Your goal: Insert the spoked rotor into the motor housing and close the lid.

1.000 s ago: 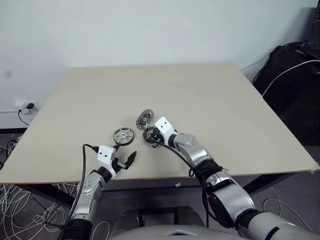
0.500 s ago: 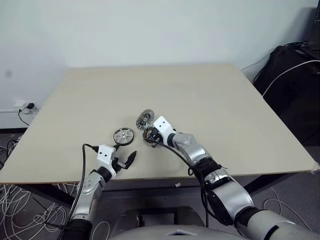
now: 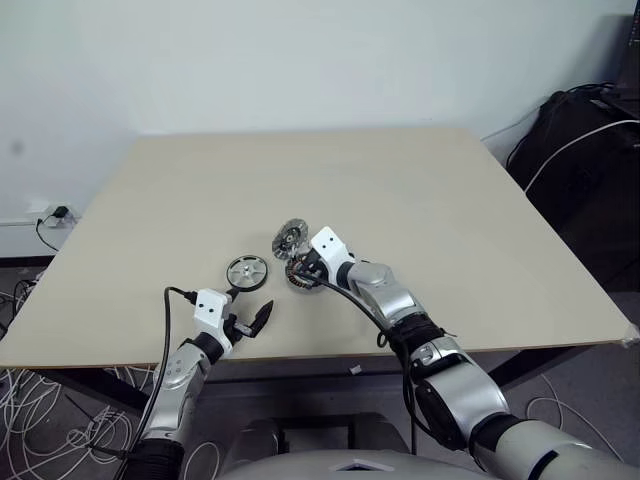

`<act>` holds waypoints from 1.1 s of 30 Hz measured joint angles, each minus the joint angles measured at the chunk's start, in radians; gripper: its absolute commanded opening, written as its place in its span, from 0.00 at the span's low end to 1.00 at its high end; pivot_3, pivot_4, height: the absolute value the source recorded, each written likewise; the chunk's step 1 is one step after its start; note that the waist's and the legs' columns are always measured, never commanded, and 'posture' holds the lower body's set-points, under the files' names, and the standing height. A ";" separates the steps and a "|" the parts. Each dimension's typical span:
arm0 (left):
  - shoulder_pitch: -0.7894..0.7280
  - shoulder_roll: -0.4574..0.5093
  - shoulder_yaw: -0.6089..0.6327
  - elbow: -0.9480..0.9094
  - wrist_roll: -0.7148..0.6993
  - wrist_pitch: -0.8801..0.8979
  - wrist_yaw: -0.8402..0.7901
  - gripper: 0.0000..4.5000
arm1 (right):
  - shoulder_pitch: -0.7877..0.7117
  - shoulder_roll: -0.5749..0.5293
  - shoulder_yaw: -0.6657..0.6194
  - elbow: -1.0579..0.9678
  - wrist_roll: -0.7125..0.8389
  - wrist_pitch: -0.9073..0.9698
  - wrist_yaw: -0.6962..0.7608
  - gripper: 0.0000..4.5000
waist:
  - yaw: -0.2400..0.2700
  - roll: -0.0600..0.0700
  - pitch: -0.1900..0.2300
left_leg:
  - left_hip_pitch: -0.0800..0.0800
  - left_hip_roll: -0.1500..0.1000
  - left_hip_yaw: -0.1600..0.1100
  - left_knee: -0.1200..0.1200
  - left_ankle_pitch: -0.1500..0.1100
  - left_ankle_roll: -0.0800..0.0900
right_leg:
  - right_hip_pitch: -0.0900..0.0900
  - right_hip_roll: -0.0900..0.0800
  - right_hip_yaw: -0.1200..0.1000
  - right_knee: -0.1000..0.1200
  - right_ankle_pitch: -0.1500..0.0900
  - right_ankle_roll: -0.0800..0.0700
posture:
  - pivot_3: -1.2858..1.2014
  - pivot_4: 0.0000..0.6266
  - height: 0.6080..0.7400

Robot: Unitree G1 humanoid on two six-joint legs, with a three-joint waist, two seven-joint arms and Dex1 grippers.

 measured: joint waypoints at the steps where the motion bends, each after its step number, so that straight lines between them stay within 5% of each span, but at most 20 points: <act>1: 0.000 0.000 0.000 0.000 0.000 0.000 0.000 1.00 | -0.001 0.000 0.000 0.010 -0.001 -0.001 -0.001 0.01 | 0.000 0.000 0.000 | 0.000 0.000 0.000 0.000 0.000 0.000 | 0.000 0.000 0.000 0.000 0.000 0.000 | 0.52 0.00 1.00; 12: 0.041 -0.006 0.069 -0.064 -0.052 0.047 0.075 1.00 | 0.068 -0.029 -0.018 -0.088 0.028 0.005 0.026 0.01 | 0.001 0.000 0.000 | 0.000 0.000 -0.001 -0.001 0.000 0.000 | 0.000 0.000 0.000 0.000 0.000 0.000 | 0.52 0.00 1.00; 22: 0.108 -0.018 0.131 -0.205 -0.254 0.305 0.062 1.00 | 0.194 -0.095 -0.077 -0.568 0.154 0.198 0.059 0.01 | 0.006 0.000 0.000 | -0.002 0.001 0.000 0.002 0.000 0.000 | 0.000 0.000 -0.001 0.000 -0.003 -0.005 | 0.52 0.00 1.00; 33: -0.014 -0.066 0.254 -0.248 -0.524 0.643 0.218 1.00 | 0.218 -0.101 -0.072 -0.651 0.172 0.267 0.022 0.01 | 0.008 -0.001 0.001 | -0.002 0.000 0.000 0.002 0.000 0.000 | 0.000 0.000 -0.001 -0.001 -0.003 -0.004 | 0.52 0.00 1.00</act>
